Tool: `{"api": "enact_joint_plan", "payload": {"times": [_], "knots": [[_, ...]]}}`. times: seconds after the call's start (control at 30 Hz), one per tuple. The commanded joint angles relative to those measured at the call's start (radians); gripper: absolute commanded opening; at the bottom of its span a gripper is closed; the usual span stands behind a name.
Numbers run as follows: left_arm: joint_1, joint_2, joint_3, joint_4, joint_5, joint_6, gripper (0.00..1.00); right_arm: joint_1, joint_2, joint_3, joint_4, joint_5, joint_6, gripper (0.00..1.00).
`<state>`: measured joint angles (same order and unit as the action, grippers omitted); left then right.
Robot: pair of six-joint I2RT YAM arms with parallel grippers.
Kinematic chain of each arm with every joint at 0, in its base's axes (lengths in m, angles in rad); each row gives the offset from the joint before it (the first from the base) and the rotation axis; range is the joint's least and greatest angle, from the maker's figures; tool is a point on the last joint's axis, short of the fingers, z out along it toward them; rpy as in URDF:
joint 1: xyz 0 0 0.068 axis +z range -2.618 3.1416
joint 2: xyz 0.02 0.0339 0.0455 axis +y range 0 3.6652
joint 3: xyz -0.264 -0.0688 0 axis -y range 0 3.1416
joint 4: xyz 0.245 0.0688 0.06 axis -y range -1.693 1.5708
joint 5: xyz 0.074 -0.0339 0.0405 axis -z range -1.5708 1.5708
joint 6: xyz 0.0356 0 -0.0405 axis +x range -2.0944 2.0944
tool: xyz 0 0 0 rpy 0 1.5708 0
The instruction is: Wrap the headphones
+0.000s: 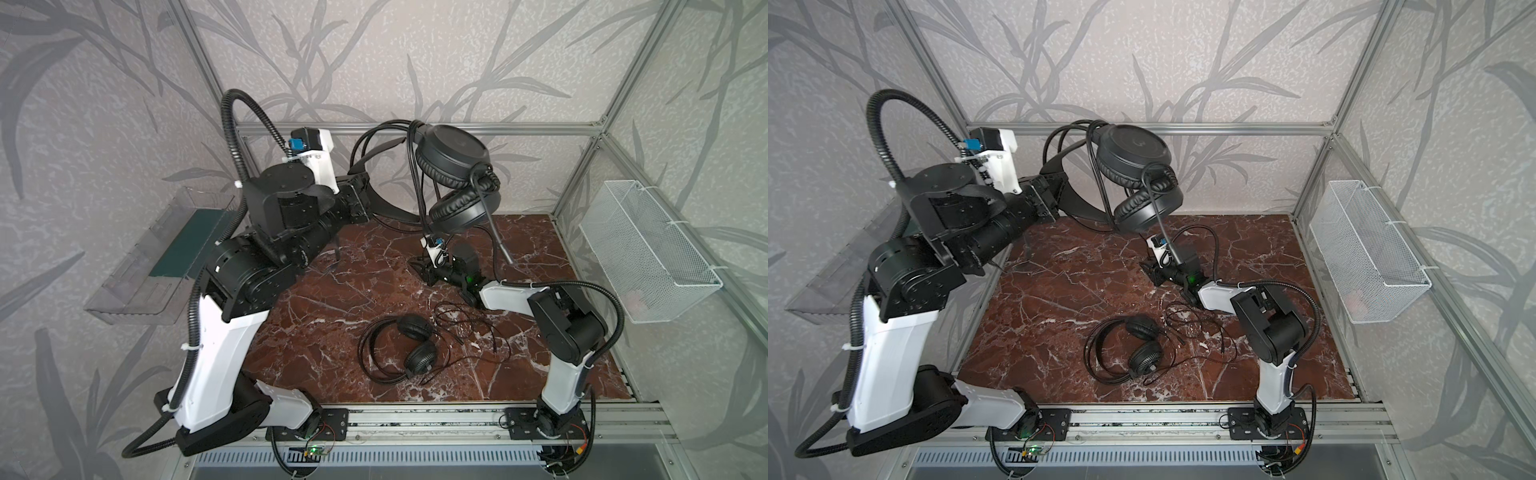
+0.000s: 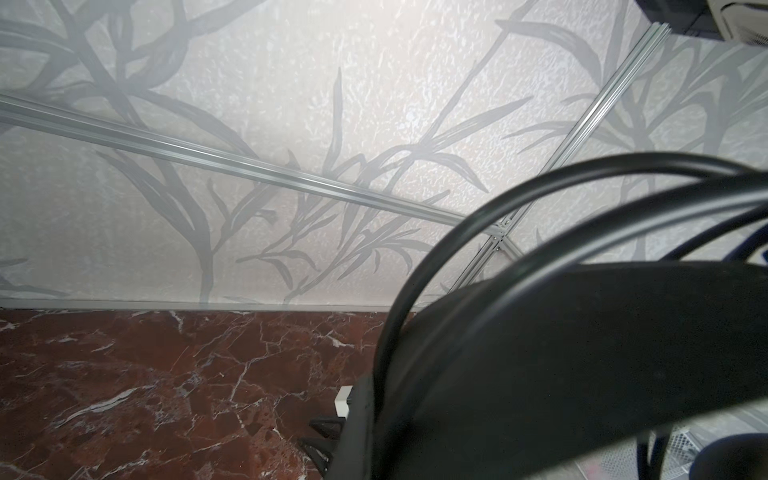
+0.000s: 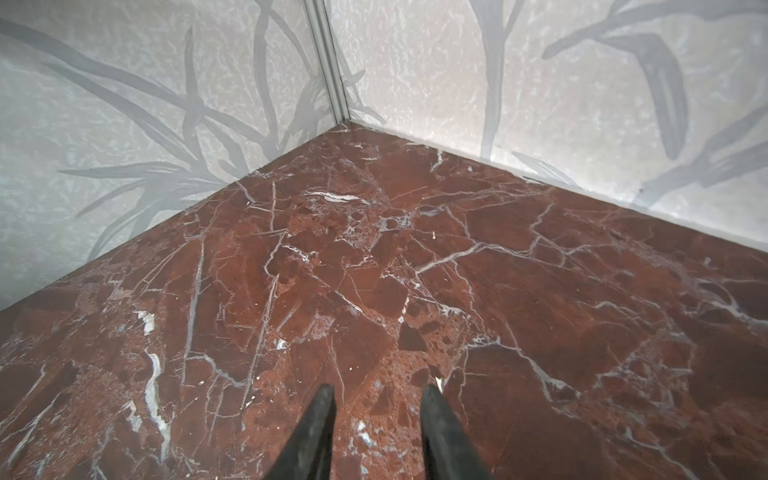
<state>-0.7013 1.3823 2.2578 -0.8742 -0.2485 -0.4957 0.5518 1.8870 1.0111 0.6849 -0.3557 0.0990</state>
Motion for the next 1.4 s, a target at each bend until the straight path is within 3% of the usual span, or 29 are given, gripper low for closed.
{"api": "enact_joint_plan", "payload": {"times": [0.0, 0.1, 0.2, 0.53, 0.67, 0.8, 1.0, 1.13, 1.23, 1.37], "knots": [[-0.001, 0.009, 0.050, 0.070, 0.008, -0.067, 0.00, -0.002, -0.014, 0.000, 0.147, -0.001, 0.040, 0.36], [-0.001, 0.036, 0.094, 0.048, -0.006, -0.058, 0.00, -0.002, -0.030, -0.023, 0.170, -0.020, 0.050, 0.30], [0.000, 0.055, 0.121, 0.040, -0.020, -0.048, 0.00, -0.002, -0.048, -0.058, 0.195, -0.033, 0.062, 0.08], [0.038, 0.164, 0.208, -0.008, -0.199, 0.028, 0.00, 0.079, -0.217, -0.301, 0.251, -0.017, 0.095, 0.04], [0.142, 0.250, 0.247, -0.050, -0.194, -0.017, 0.00, 0.169, -0.343, -0.338, 0.077, -0.001, 0.069, 0.00], [0.260, 0.342, 0.298, -0.112, -0.142, -0.093, 0.00, 0.298, -0.501, -0.392, -0.074, 0.100, -0.016, 0.00], [0.323, 0.468, 0.293, -0.139, -0.192, -0.070, 0.00, 0.559, -0.738, -0.354, -0.409, 0.261, -0.153, 0.00], [0.356, 0.550, 0.260, -0.164, -0.202, -0.086, 0.00, 0.707, -0.808, -0.200, -0.709, 0.317, -0.232, 0.00], [0.376, 0.606, 0.242, -0.189, -0.200, -0.083, 0.00, 0.844, -0.837, -0.065, -0.905, 0.501, -0.338, 0.00], [0.378, 0.611, 0.090, -0.124, -0.243, -0.027, 0.00, 0.963, -0.861, 0.158, -1.103, 0.695, -0.501, 0.00]]}}
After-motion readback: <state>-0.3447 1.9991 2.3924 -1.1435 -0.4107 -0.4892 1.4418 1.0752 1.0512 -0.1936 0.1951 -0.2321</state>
